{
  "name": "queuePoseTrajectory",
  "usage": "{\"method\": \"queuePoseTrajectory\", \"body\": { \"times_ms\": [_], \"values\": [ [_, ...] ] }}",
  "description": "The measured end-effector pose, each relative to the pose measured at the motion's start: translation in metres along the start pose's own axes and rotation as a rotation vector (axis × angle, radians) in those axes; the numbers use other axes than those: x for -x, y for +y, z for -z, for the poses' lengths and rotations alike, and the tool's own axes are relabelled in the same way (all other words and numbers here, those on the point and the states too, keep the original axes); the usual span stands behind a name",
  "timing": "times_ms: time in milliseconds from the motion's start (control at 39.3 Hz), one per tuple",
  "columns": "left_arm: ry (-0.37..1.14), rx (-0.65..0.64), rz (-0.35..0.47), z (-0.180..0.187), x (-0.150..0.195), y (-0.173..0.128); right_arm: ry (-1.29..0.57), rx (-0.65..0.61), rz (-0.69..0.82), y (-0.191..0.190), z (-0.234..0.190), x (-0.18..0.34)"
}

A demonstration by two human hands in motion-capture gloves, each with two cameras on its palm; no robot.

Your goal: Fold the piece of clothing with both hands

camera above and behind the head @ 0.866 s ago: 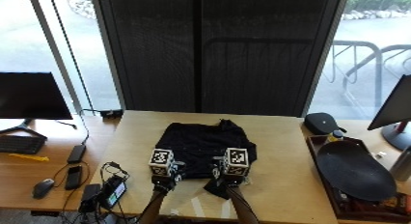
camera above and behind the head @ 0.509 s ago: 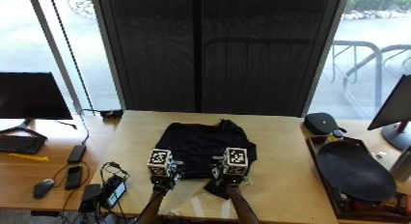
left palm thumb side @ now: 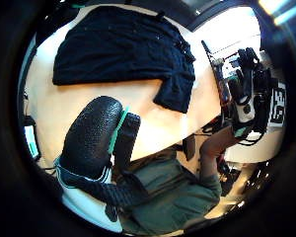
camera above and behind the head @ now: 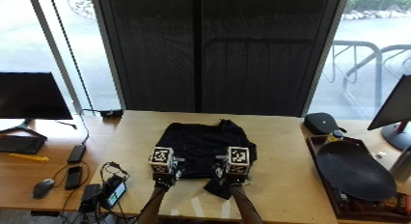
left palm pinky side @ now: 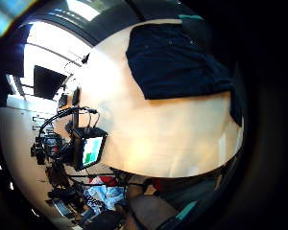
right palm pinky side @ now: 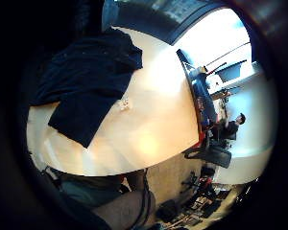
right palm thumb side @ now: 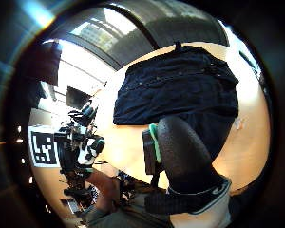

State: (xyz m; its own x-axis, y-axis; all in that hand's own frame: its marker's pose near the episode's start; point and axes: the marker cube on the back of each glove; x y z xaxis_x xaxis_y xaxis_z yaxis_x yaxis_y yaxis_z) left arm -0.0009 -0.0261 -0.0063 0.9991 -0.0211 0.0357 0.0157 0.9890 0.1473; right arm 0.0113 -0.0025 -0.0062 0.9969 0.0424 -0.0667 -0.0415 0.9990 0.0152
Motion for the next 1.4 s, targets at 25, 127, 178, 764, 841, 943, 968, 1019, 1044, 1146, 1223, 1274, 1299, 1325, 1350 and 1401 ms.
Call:
{"method": "queuePoseTrajectory", "body": {
  "times_ms": [25, 127, 178, 764, 841, 943, 968, 1019, 1044, 1146, 1223, 1274, 1299, 1325, 1350, 1401],
  "values": [
    [0.020, 0.027, 0.007, -0.004, 0.000, 0.002, 0.009, -0.001, -0.004, 0.000, 0.002, -0.002],
    [0.037, 0.033, 0.020, -0.006, 0.005, -0.005, 0.039, 0.001, -0.014, -0.005, 0.007, -0.011],
    [0.042, 0.042, 0.021, -0.008, 0.008, -0.011, 0.030, 0.011, -0.015, -0.009, 0.006, -0.015],
    [-0.020, 0.483, 0.048, -0.046, 0.002, 0.004, -0.057, 0.311, 0.069, -0.022, -0.071, -0.027],
    [-0.014, 0.524, 0.049, -0.057, 0.002, 0.005, -0.066, 0.404, 0.074, -0.020, -0.083, -0.029],
    [-0.039, 0.536, 0.042, -0.071, 0.003, 0.002, -0.052, 0.489, 0.098, -0.017, -0.096, -0.030],
    [-0.052, 0.539, 0.044, -0.073, 0.004, 0.002, -0.045, 0.498, 0.108, -0.016, -0.099, -0.030],
    [-0.078, 0.543, 0.056, -0.077, 0.008, 0.002, -0.033, 0.508, 0.127, -0.016, -0.102, -0.030],
    [-0.087, 0.543, 0.065, -0.079, 0.010, 0.002, -0.029, 0.512, 0.134, -0.015, -0.103, -0.030],
    [-0.104, 0.491, 0.063, -0.081, 0.012, 0.003, 0.018, 0.495, 0.114, -0.016, -0.104, -0.032],
    [-0.126, 0.413, 0.039, -0.081, 0.012, 0.003, 0.058, 0.422, 0.093, -0.018, -0.102, -0.034],
    [-0.143, 0.363, 0.029, -0.081, 0.012, 0.004, 0.076, 0.359, 0.097, -0.019, -0.100, -0.034],
    [-0.152, 0.333, 0.026, -0.080, 0.012, 0.004, 0.085, 0.322, 0.102, -0.020, -0.099, -0.034],
    [-0.163, 0.298, 0.022, -0.080, 0.013, 0.003, 0.094, 0.284, 0.108, -0.020, -0.099, -0.034],
    [-0.173, 0.265, 0.018, -0.080, 0.013, 0.002, 0.102, 0.248, 0.116, -0.020, -0.098, -0.034],
    [-0.187, 0.225, 0.008, -0.079, 0.014, 0.000, 0.116, 0.189, 0.129, -0.019, -0.096, -0.034]
  ]
}}
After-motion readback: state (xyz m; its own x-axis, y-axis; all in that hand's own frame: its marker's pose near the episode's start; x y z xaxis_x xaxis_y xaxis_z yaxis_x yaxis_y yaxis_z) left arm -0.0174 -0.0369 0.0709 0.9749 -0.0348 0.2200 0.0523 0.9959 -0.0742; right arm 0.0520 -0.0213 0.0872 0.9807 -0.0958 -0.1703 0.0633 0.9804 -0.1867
